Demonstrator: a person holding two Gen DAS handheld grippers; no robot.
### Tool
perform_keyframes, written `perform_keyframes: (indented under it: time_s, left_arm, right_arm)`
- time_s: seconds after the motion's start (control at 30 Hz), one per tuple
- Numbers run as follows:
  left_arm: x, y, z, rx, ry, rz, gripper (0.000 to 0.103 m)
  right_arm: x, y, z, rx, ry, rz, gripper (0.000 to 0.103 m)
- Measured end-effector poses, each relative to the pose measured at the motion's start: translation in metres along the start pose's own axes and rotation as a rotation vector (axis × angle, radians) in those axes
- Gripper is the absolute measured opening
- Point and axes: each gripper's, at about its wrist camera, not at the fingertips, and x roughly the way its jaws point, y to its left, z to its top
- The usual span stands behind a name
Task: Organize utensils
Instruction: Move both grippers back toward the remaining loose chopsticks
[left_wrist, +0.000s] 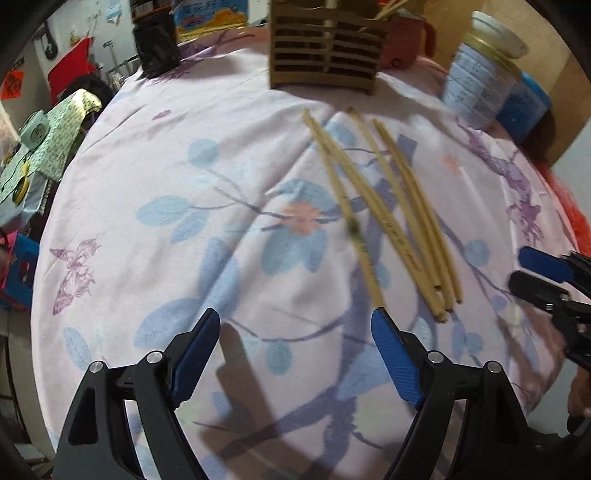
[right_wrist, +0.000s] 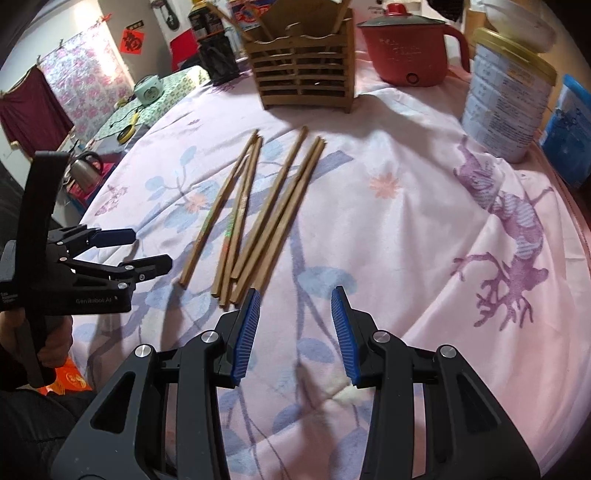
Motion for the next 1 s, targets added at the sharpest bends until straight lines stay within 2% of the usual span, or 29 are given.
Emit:
perform_keyframes:
  time_s: [0.1,0.2,0.27,0.4,0.47,0.53,0.6,0.67,0.73,0.77,1.0]
  left_arm:
    - [0.001,-0.019,-0.003,0.071,0.001,-0.024,0.083]
    - [0.01,-0.031,-0.004,0.127,0.013,0.0,0.083]
    - [0.015,-0.034,-0.003,0.141,0.006,0.047,0.086]
    - [0.015,-0.021,-0.001,0.089,0.002,0.064,0.09]
    - [0.015,-0.01,-0.001,0.055,-0.001,0.08,0.092]
    - [0.014,-0.003,-0.002,0.035,-0.001,0.09,0.092]
    - [0.011,0.001,-0.003,0.018,-0.002,0.086,0.092]
    - [0.01,0.003,-0.004,0.014,-0.004,0.081,0.092]
    - [0.009,-0.001,-0.006,0.032,-0.012,0.081,0.088]
    - [0.008,-0.003,-0.006,0.045,-0.017,0.079,0.082]
    - [0.005,-0.015,-0.005,0.086,-0.043,0.01,0.058]
  right_arm:
    - [0.009,0.004,0.001,-0.016,0.035,0.021,0.041]
    - [0.018,0.01,0.001,-0.039,0.062,0.03,0.041]
    - [0.026,0.015,0.002,-0.069,0.078,0.026,0.041]
    - [0.038,0.021,0.001,-0.101,0.091,0.001,0.041]
    - [0.041,0.016,0.0,-0.105,0.065,-0.06,0.037]
    - [0.039,0.001,0.001,-0.045,0.046,-0.112,0.036]
    - [0.032,-0.018,0.002,0.03,0.036,-0.101,0.028]
    - [0.025,-0.027,0.0,0.05,0.02,-0.074,0.028]
    - [0.021,-0.029,-0.004,0.048,0.013,-0.059,0.028]
    - [0.02,-0.03,-0.005,0.05,0.012,-0.056,0.028]
    - [0.023,-0.026,-0.004,0.041,0.017,-0.019,0.029]
